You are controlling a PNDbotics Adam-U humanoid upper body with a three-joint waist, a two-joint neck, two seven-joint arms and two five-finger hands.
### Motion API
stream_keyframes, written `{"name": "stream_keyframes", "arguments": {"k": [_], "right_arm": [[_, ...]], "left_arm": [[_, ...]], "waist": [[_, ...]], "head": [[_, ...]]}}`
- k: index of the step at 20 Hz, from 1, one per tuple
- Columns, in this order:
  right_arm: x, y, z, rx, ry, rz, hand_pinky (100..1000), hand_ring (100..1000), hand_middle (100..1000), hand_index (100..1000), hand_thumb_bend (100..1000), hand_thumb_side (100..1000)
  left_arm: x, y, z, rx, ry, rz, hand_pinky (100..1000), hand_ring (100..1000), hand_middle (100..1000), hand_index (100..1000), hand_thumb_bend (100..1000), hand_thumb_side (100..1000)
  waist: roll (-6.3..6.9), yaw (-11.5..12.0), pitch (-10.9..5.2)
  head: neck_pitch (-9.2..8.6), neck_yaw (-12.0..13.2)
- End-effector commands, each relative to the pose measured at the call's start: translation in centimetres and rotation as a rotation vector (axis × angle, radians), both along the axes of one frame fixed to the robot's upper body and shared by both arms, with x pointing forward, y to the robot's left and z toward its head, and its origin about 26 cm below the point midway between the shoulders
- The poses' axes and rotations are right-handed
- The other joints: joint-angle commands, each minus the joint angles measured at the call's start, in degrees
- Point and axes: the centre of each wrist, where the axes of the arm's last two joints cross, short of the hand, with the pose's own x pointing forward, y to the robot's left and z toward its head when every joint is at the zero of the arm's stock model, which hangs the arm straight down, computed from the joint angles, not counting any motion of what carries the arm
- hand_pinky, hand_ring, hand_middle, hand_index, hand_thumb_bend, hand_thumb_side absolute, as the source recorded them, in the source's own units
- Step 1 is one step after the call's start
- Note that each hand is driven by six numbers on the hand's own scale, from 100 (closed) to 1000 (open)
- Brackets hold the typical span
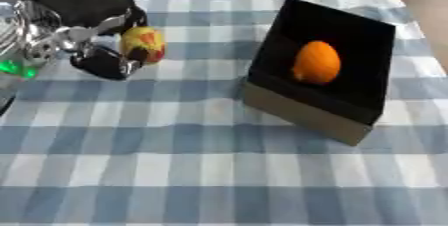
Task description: Pick up objects on the table and place them in the box.
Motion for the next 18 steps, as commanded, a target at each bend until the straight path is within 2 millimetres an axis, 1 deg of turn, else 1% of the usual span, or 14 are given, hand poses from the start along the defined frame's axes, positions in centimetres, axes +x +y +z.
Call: {"name": "stream_keyframes", "arguments": {"k": [1,5,6,7,11,13,18], "right_arm": [[-0.4,-0.3,0.8,-0.009,-0.026,-0.008,1000,891,736,890,100,771],[-0.5,-0.1,0.8,-0.013,-0.024,-0.003,1000,891,736,890,100,772],[-0.5,-0.1,0.8,-0.015,-0.024,-0.002,1000,891,736,890,100,778],[-0.5,-0.1,0.8,-0.016,-0.025,-0.001,1000,891,736,890,100,772],[-0.6,0.0,0.9,-0.018,-0.029,0.003,1000,891,736,890,100,772],[-0.6,0.1,1.0,-0.019,-0.032,0.005,1000,891,736,891,100,772],[-0.8,0.5,1.2,-0.016,-0.038,0.023,1000,891,736,891,100,774]], "left_arm": [[-0.6,-1.6,1.8,-0.027,-0.021,-0.060,361,536,498,693,100,369],[-1.0,-3.8,3.2,-0.057,-0.022,-0.111,361,534,496,692,100,390],[-1.1,-4.3,3.5,-0.062,-0.023,-0.124,360,534,496,692,100,444],[-1.3,-4.9,3.7,-0.065,-0.024,-0.135,361,534,496,692,100,398],[-1.6,-6.4,4.3,-0.077,-0.040,-0.165,361,534,496,692,100,405],[-1.6,-7.1,4.6,-0.087,-0.053,-0.180,360,533,495,692,100,425],[-0.8,-9.1,5.2,-0.106,-0.091,-0.206,348,518,497,695,100,443]], "waist": [[0.37,-0.3,-1.54],[1.04,-1.1,-1.57],[1.21,-1.4,-1.52],[1.35,-1.6,-1.46],[1.68,-2.2,-1.23],[1.84,-2.7,-1.05],[2.26,-4.1,-0.49]], "head": [[0.33,0.3],[0.21,0.8],[0.10,1.0],[0.00,1.2],[-0.35,1.9],[-0.70,2.4],[-1.84,3.5]]}}
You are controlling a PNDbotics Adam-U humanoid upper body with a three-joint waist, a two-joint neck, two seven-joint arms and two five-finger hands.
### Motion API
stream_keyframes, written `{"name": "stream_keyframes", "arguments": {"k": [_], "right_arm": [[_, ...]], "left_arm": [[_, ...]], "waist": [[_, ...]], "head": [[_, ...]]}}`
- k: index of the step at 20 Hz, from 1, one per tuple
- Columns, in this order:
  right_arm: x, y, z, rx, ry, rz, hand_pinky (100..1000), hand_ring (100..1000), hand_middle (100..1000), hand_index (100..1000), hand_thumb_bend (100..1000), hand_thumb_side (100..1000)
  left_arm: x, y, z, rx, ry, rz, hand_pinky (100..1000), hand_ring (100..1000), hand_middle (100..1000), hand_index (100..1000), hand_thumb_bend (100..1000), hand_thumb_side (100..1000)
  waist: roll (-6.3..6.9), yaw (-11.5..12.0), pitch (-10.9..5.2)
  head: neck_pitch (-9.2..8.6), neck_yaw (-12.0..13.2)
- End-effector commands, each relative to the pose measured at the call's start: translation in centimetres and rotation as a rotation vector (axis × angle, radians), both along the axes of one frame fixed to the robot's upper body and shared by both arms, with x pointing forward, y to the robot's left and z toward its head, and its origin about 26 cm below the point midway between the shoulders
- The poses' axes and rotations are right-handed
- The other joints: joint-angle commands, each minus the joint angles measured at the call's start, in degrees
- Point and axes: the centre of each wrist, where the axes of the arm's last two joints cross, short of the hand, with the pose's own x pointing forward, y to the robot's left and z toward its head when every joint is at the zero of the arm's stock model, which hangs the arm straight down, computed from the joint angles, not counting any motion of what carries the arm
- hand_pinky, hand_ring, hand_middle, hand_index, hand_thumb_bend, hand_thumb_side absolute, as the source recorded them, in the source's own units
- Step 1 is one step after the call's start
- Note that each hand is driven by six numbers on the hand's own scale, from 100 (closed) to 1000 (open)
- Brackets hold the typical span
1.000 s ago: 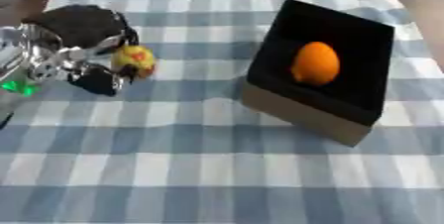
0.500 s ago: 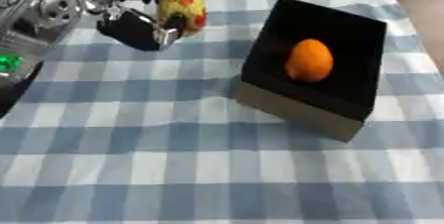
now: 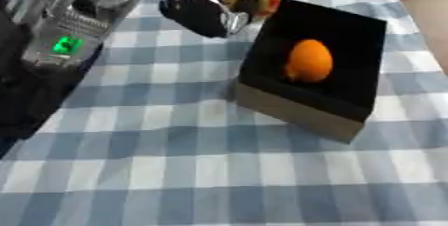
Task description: Pick up objects on the table and place them in the box.
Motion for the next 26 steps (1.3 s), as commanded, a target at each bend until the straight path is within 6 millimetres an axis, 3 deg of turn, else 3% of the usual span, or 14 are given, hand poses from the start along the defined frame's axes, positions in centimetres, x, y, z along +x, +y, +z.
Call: {"name": "stream_keyframes", "arguments": {"k": [1,14,26], "right_arm": [[-0.6,0.3,1.1,-0.004,-0.042,0.015,1000,891,735,891,100,774],[-1.0,1.2,1.9,-0.007,-0.062,0.058,1000,893,735,894,100,776],[-1.1,1.6,2.2,-0.012,-0.071,0.080,1000,894,734,896,100,777]], "left_arm": [[0.5,-0.8,0.6,-0.032,-0.002,0.028,348,517,497,696,100,442],[8.2,-3.1,-3.6,-0.087,-0.018,0.040,381,536,518,719,100,432],[12.5,-2.3,-7.3,-0.081,-0.001,-0.009,438,581,555,748,100,479]], "waist": [[-0.06,-0.4,-0.87],[0.72,-3.5,1.02],[1.02,-4.9,2.09]], "head": [[-1.15,0.7],[-2.79,3.0],[-2.84,4.0]]}}
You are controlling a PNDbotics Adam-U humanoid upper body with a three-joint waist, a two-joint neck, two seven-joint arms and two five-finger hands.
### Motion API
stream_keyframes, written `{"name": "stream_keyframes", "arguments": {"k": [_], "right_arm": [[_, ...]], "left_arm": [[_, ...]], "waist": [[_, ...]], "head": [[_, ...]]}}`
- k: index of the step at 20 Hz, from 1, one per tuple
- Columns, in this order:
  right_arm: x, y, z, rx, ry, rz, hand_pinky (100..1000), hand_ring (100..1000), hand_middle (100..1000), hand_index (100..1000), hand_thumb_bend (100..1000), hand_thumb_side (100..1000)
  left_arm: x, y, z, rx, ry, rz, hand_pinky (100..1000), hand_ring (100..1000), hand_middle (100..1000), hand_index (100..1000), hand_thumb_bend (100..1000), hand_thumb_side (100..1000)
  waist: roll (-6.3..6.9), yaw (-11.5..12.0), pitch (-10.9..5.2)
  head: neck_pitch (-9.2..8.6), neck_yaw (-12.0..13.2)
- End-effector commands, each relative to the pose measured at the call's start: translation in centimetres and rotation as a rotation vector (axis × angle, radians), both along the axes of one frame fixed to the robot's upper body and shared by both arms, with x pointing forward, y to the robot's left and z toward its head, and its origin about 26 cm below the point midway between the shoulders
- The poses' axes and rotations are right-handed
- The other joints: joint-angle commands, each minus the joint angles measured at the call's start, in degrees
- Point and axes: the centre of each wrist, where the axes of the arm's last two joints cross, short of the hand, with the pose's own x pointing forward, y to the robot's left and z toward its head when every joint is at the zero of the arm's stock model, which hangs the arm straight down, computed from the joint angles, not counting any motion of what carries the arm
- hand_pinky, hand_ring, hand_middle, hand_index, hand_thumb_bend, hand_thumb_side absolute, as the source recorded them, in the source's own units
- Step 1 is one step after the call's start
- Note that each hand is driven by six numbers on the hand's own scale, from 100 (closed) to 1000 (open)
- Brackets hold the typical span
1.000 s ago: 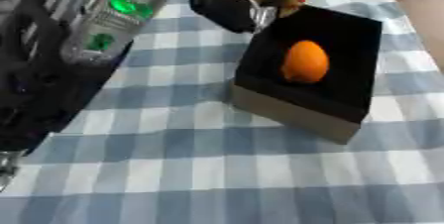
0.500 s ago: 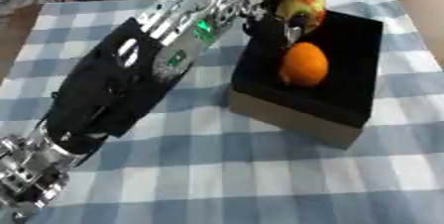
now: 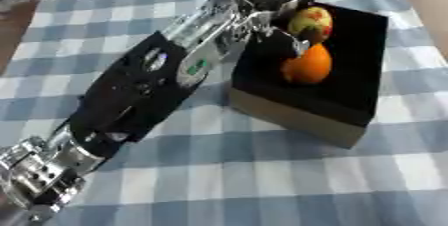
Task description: Pick up objects on the table and place them in the box.
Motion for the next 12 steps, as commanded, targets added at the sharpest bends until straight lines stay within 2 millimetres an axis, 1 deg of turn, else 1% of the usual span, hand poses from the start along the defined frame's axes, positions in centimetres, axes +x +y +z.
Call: {"name": "stream_keyframes", "arguments": {"k": [1,5,8,9,10,11,12], "right_arm": [[-0.5,0.2,1.0,-0.001,-0.039,0.019,1000,894,734,896,100,778],[-0.5,0.4,1.1,-0.004,-0.041,0.027,1000,895,734,897,100,778],[-0.5,0.4,1.1,-0.007,-0.041,0.028,1000,895,733,897,100,779],[-0.5,0.4,1.1,-0.008,-0.041,0.028,1000,895,733,897,100,779],[-0.5,0.4,1.1,-0.009,-0.041,0.029,1000,895,733,897,100,779],[-0.5,0.4,1.1,-0.010,-0.041,0.029,1000,895,733,897,100,779],[-0.5,0.3,1.1,-0.010,-0.041,0.029,1000,895,733,897,100,779]], "left_arm": [[0.7,0.4,0.2,-0.008,-0.023,-0.009,443,584,558,751,100,489],[1.5,0.7,-0.7,0.031,-0.045,0.004,478,602,565,755,100,517],[2.1,0.9,-1.5,0.061,-0.050,0.011,488,609,574,762,100,547],[2.3,1.0,-1.8,0.067,-0.042,0.011,501,618,585,771,100,580],[2.5,1.1,-2.0,0.069,-0.031,0.009,506,622,590,777,100,592],[2.6,1.2,-2.1,0.071,-0.023,0.008,525,640,607,799,100,637],[2.7,1.3,-2.1,0.072,-0.018,0.007,532,652,619,814,100,661]], "waist": [[-0.17,-0.3,-1.00],[-0.06,-0.6,-0.59],[-0.01,-0.8,-0.37],[0.00,-0.8,-0.32],[0.01,-0.8,-0.28],[0.02,-0.8,-0.25],[0.02,-0.8,-0.24]], "head": [[-0.79,0.4],[-1.00,0.5],[-1.00,0.5],[-0.97,0.5],[-0.94,0.5],[-0.90,0.5],[-0.84,0.5]]}}
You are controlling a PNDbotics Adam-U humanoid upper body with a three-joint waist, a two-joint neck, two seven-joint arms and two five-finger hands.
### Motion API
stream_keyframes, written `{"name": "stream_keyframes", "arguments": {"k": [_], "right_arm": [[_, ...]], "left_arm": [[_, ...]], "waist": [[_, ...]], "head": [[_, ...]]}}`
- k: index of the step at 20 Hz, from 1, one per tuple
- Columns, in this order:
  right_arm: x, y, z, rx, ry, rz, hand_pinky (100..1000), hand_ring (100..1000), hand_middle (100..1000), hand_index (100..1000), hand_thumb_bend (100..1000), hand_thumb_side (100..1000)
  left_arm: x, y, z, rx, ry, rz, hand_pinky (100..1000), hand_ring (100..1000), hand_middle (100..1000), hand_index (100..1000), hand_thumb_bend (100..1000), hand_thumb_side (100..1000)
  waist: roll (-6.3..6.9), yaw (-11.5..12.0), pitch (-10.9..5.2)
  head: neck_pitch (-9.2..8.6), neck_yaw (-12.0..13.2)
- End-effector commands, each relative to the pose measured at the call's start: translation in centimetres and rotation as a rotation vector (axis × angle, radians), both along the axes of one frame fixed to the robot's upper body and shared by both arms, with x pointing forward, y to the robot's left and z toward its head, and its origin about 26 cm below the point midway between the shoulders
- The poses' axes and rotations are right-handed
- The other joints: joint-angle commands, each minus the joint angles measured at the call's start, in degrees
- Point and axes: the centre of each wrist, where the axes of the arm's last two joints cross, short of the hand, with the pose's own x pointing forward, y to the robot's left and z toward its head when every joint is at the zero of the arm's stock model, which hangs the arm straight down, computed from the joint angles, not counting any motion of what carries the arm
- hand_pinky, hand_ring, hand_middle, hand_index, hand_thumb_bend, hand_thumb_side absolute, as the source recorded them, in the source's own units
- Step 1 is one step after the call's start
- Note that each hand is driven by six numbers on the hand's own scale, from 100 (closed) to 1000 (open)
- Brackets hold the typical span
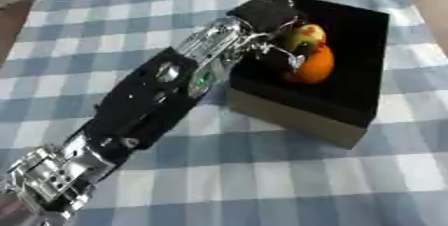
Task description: Pick up objects on the table and place them in the box.
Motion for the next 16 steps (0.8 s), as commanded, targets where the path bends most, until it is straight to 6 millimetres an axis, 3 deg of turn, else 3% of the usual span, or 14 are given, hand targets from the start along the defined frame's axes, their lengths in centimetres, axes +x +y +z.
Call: {"name": "stream_keyframes", "arguments": {"k": [1,2,3,7,11,16], "right_arm": [[-0.4,0.1,0.8,0.000,-0.031,0.012,1000,896,733,898,100,779],[-0.4,0.0,0.8,0.000,-0.030,0.011,1000,896,733,898,100,779],[-0.4,0.0,0.8,-0.001,-0.029,0.011,1000,896,733,898,100,779],[-0.3,-0.1,0.6,-0.001,-0.023,0.009,1000,896,733,898,100,779],[-0.3,-0.2,0.3,0.002,-0.012,0.005,1000,896,734,898,100,776],[-0.3,-0.3,-0.1,0.008,0.003,0.001,1000,896,734,898,100,780]], "left_arm": [[0.3,0.5,0.4,0.009,-0.003,0.005,569,701,676,862,100,734],[0.3,0.6,0.5,0.008,-0.003,0.005,576,709,685,868,100,743],[0.3,0.6,0.5,0.006,-0.006,0.006,623,759,743,909,170,795],[-0.3,0.5,1.2,-0.005,-0.053,0.015,685,820,809,982,356,906],[-1.3,0.3,2.5,-0.048,-0.123,0.031,713,849,841,1000,426,997],[-2.9,0.2,3.7,-0.129,-0.193,0.032,707,845,839,1000,487,1000]], "waist": [[-0.18,0.0,-1.05],[-0.17,0.0,-1.06],[-0.17,0.1,-1.09],[-0.29,0.3,-1.42],[-0.46,0.7,-1.99],[-0.77,1.4,-2.83]], "head": [[-0.42,0.0],[-0.37,-0.1],[-0.32,-0.1],[-0.08,-0.3],[0.24,-0.6],[0.61,-0.9]]}}
